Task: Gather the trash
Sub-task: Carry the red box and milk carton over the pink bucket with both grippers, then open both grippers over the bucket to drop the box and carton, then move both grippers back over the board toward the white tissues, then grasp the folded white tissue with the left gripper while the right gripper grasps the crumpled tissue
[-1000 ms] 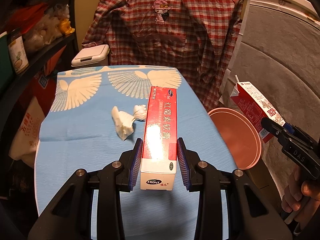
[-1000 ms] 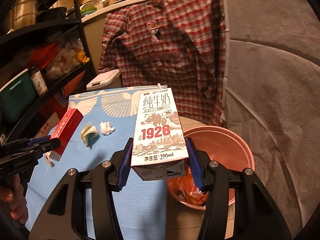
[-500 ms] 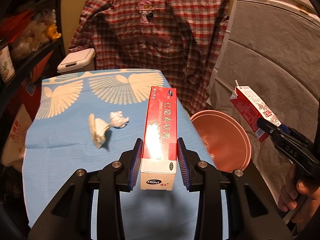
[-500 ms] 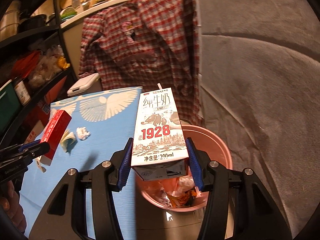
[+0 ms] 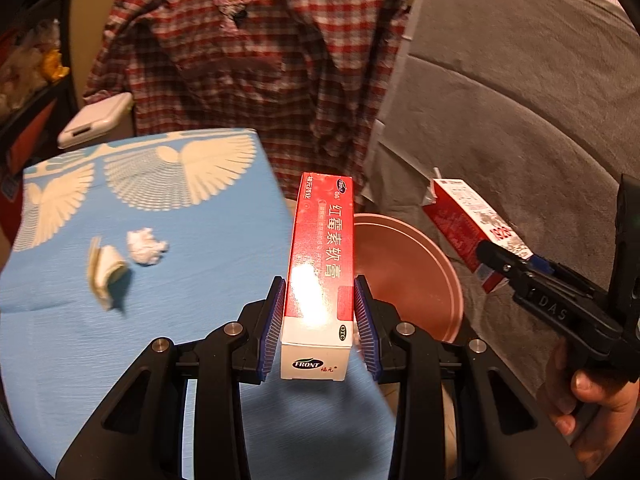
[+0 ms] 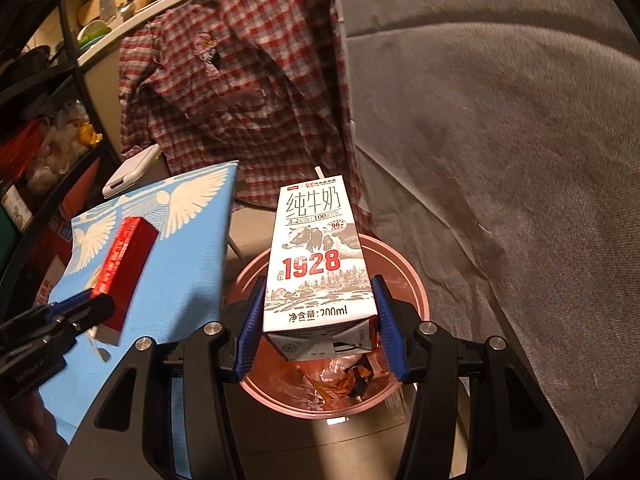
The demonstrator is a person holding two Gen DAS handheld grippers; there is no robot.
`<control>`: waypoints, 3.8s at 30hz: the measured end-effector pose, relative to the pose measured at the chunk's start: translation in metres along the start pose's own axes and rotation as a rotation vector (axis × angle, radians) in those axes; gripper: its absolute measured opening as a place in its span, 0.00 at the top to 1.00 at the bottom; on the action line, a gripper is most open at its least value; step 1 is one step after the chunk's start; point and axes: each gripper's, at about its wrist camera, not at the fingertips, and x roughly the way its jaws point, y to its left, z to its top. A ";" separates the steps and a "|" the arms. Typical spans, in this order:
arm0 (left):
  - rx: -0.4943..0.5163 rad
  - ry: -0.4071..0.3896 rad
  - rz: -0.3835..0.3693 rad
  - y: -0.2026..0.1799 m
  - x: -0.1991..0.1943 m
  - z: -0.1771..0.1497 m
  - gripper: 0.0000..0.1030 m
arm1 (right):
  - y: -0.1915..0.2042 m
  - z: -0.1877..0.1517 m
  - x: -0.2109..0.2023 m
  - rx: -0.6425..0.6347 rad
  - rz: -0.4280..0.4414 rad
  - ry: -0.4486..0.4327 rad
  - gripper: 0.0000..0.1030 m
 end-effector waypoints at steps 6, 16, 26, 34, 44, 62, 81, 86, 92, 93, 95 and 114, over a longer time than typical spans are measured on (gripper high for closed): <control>0.022 0.045 -0.028 -0.029 0.032 0.002 0.67 | -0.006 0.003 0.013 0.014 -0.012 0.020 0.50; 0.033 0.111 -0.031 -0.045 0.075 0.006 0.65 | -0.021 0.005 0.035 0.056 -0.036 0.062 0.49; 0.018 0.098 -0.043 -0.034 0.065 0.008 0.60 | -0.017 0.004 0.039 0.047 -0.035 0.066 0.44; 0.022 0.046 -0.022 -0.012 0.032 0.011 0.67 | 0.000 0.005 0.018 0.021 0.015 -0.004 0.44; -0.048 -0.035 0.062 0.059 -0.022 0.008 0.71 | 0.044 0.002 -0.009 -0.010 0.095 -0.088 0.62; -0.171 -0.105 0.179 0.155 -0.071 -0.004 0.75 | 0.129 -0.011 -0.017 -0.127 0.188 -0.137 0.85; -0.287 -0.002 0.130 0.217 -0.015 -0.015 0.68 | 0.183 -0.020 0.034 -0.252 0.243 -0.064 0.51; -0.297 0.016 0.101 0.222 0.002 -0.015 0.68 | 0.197 -0.024 0.047 -0.295 0.263 -0.045 0.51; -0.304 0.040 0.065 0.223 0.021 -0.014 0.67 | 0.209 -0.025 0.063 -0.320 0.285 -0.019 0.51; -0.301 0.048 0.068 0.223 0.025 -0.014 0.67 | 0.211 -0.025 0.066 -0.321 0.289 -0.013 0.51; -0.304 0.060 0.065 0.225 0.032 -0.015 0.67 | 0.213 -0.023 0.071 -0.316 0.300 -0.001 0.51; -0.359 -0.029 0.043 0.223 0.033 -0.001 0.52 | 0.227 0.003 0.119 -0.249 0.330 0.058 0.51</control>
